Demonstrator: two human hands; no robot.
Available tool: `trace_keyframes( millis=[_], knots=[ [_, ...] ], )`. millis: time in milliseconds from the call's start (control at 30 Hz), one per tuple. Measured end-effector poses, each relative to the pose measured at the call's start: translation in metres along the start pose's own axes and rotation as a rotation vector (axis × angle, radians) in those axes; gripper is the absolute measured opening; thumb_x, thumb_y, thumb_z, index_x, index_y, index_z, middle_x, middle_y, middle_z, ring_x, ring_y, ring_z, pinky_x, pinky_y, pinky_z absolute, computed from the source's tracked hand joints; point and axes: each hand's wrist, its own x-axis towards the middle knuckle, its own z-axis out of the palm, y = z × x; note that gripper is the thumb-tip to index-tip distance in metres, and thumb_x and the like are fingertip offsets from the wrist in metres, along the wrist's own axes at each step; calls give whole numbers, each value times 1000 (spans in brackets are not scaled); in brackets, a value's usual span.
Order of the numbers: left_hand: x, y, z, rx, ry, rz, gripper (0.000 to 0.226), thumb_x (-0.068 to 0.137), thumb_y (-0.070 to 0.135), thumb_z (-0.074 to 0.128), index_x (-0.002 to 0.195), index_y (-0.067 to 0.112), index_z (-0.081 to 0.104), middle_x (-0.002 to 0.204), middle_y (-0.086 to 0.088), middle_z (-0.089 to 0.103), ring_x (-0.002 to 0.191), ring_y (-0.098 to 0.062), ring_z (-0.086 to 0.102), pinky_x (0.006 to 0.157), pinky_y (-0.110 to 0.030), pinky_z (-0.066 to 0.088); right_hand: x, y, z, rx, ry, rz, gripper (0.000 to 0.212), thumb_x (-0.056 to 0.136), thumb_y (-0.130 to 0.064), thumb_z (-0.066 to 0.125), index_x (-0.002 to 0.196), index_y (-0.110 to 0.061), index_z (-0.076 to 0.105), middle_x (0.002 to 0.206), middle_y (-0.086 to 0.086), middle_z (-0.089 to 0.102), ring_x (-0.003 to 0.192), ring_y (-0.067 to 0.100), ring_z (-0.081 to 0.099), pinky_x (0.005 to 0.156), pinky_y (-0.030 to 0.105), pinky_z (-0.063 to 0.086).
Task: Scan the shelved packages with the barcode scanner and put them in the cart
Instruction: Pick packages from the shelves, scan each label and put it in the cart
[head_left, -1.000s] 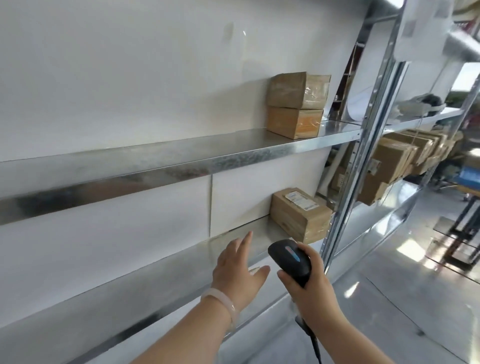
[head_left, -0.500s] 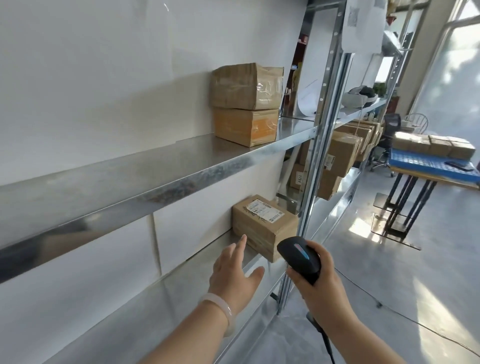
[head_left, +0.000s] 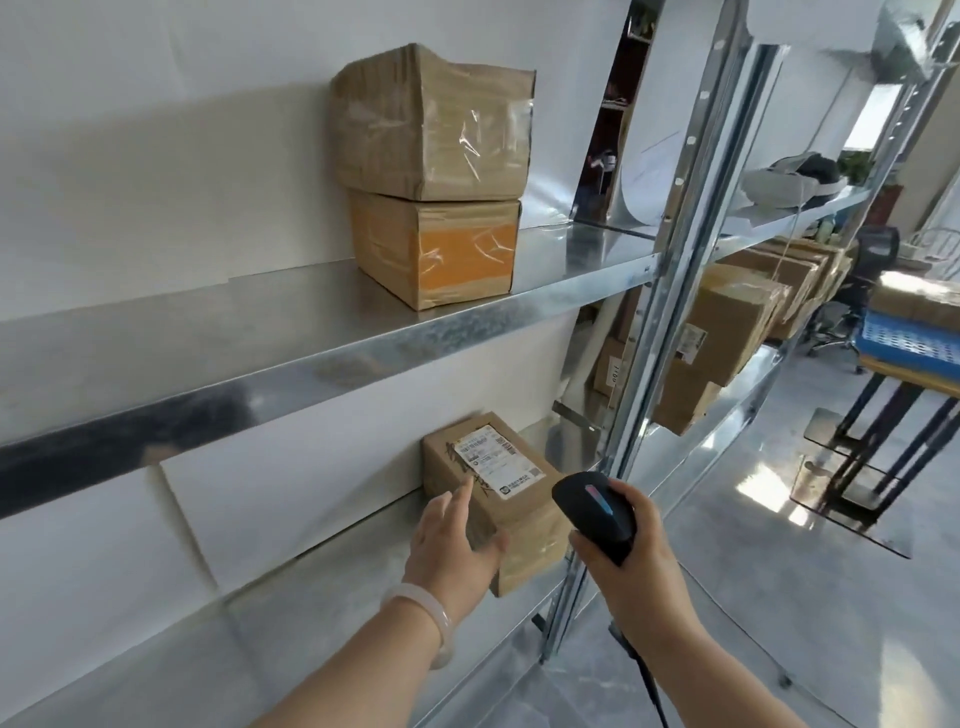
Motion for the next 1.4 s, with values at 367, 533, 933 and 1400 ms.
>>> trace_keyframes(
  millis=[367,533,933,1400],
  knots=[
    [50,-9,30,-41,84,-196,85,86,55,64,152,47,12,159,-3,19,149,-22,14,119,-47,24,90,35,12,9,-162,10,60,83,-30,76,124,-47,35,111,-12,54,93,16,58,73,23,45],
    [68,-17,37,-73,48,-227,89,87,53,64,155,40,8,160,0,18,149,-20,17,121,-44,21,111,46,25,44,-145,45,59,83,-29,75,129,-41,40,113,-11,55,97,15,58,74,23,46],
    [77,-12,47,-223,83,-230,92,86,39,72,154,40,10,157,3,16,144,-15,23,109,-24,25,124,58,37,72,-168,69,57,81,-30,77,118,-54,40,107,-20,58,87,25,67,77,45,59],
    [48,-21,54,-315,206,-238,95,67,26,85,146,36,32,137,9,50,123,-10,53,101,-32,50,105,58,28,147,-262,45,57,82,-28,77,121,-50,42,108,-23,56,92,9,62,70,37,60]
  ],
)
